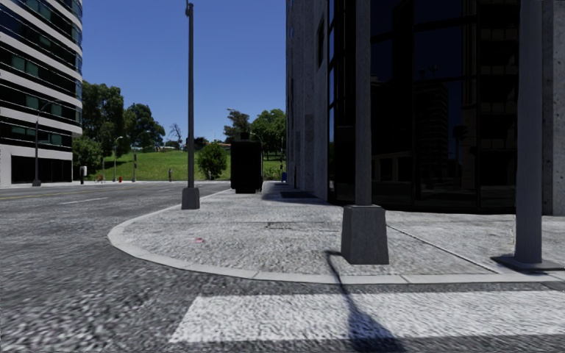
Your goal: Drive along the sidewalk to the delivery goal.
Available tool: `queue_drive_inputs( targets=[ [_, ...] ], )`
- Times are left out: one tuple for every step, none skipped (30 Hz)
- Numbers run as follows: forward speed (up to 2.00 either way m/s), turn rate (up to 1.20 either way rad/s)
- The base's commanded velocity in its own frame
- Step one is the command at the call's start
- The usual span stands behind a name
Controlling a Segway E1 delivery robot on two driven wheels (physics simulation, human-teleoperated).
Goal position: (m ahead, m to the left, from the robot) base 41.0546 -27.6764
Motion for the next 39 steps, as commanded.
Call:
queue_drive_inputs(
  targets=[
    [2.00, 0.00],
    [2.00, 0.00],
    [2.00, 0.00],
    [2.00, 0.00],
    [2.00, 0.00],
    [2.00, 0.00],
    [2.00, 0.00],
    [2.00, 0.00],
    [2.00, 0.00],
    [2.00, 0.00],
    [2.00, 0.00],
    [2.00, 0.00],
    [2.00, 0.00],
    [2.00, 0.00],
    [2.00, 0.00],
    [2.00, 0.00],
    [2.00, 0.00],
    [2.00, 0.00],
    [2.00, 0.00],
    [2.00, 0.00],
    [1.90, 0.00],
    [1.81, 0.00],
    [1.69, 0.00],
    [1.69, 0.00],
    [1.64, 0.00],
    [1.63, 0.00],
    [1.59, 0.00],
    [1.59, 0.00],
    [1.54, 0.00],
    [1.46, 0.00],
    [1.41, 0.00],
    [1.40, 0.00],
    [1.40, 0.00],
    [1.39, 0.00],
    [1.39, 0.00],
    [1.38, 0.00],
    [1.38, 0.00],
    [1.37, 0.00],
    [1.37, 0.00]
  ],
)
